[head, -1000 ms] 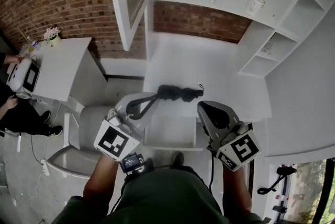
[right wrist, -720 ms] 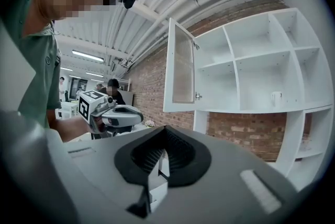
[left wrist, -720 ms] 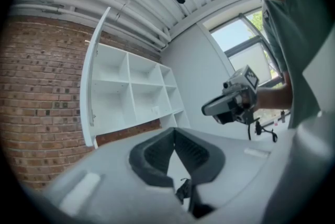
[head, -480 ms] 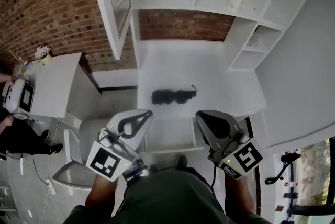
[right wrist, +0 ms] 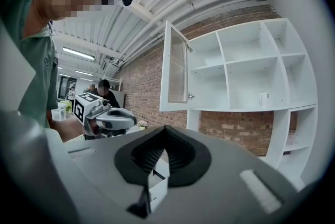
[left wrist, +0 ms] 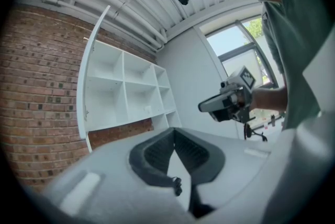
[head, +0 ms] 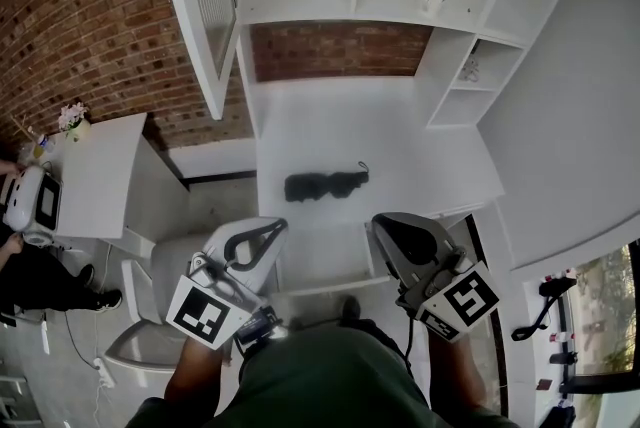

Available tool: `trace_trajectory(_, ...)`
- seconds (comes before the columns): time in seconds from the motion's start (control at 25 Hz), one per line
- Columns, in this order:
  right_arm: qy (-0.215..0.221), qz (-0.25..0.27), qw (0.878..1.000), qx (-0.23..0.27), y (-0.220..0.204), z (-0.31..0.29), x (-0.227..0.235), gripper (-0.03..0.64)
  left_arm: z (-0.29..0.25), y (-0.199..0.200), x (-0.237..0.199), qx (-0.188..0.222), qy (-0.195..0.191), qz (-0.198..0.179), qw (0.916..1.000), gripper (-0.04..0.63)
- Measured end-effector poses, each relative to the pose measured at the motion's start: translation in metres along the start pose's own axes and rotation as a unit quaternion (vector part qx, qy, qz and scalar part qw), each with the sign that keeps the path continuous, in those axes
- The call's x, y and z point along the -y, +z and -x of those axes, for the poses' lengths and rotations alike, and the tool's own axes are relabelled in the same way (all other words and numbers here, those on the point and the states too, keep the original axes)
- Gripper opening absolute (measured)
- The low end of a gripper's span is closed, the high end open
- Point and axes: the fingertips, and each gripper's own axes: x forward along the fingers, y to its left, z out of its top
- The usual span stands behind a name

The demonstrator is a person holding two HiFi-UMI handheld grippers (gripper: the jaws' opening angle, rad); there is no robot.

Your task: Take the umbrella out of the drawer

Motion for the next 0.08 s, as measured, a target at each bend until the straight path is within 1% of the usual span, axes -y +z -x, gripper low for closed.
trace_trajectory(0.08, -0.002, -0.002, 1.000, 0.002, 0.0007, -0.0001, -0.0010, 0.005, 0.0013, -0.0009, -0.0006, -0.001, -0.002, -0.003, 1.0000, 0.002)
